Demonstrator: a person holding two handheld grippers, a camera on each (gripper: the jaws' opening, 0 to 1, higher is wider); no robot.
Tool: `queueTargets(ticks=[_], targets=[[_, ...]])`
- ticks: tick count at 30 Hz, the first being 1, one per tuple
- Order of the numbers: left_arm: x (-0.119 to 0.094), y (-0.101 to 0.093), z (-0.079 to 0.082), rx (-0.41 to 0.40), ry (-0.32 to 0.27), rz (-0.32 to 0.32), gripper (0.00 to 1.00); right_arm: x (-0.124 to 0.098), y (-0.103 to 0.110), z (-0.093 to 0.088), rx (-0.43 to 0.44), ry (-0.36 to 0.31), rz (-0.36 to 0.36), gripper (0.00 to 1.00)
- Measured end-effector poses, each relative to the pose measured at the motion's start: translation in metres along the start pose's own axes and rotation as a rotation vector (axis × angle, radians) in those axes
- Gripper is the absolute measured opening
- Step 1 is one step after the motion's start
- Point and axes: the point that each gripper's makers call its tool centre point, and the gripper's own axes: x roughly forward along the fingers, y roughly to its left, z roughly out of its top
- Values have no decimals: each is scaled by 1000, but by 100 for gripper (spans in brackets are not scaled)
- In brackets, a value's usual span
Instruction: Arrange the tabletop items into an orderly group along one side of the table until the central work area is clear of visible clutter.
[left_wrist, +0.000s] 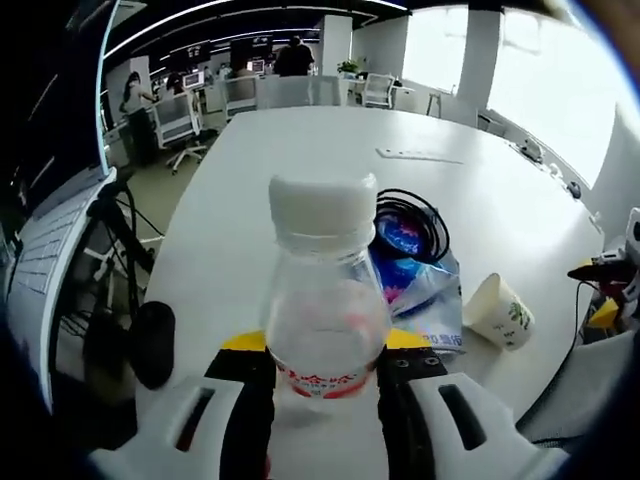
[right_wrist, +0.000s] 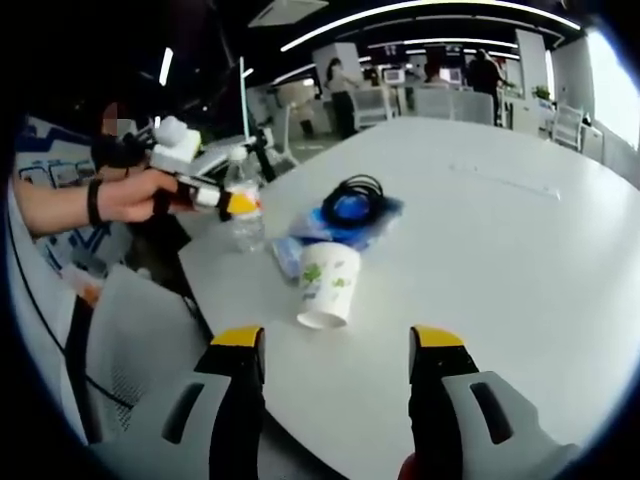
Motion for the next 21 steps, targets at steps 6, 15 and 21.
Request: queueTargets(ticks=[6, 15, 21], targets=[[-1, 4, -3, 1, -15, 17, 39, -1, 0, 1, 2, -5, -1, 56], [-4, -1, -16, 12, -26, 31, 39, -1, 2, -5, -4, 6, 2, 56], [-2, -1, -15, 9, -34, 53, 39, -1, 5, -6, -8, 10, 4, 56]])
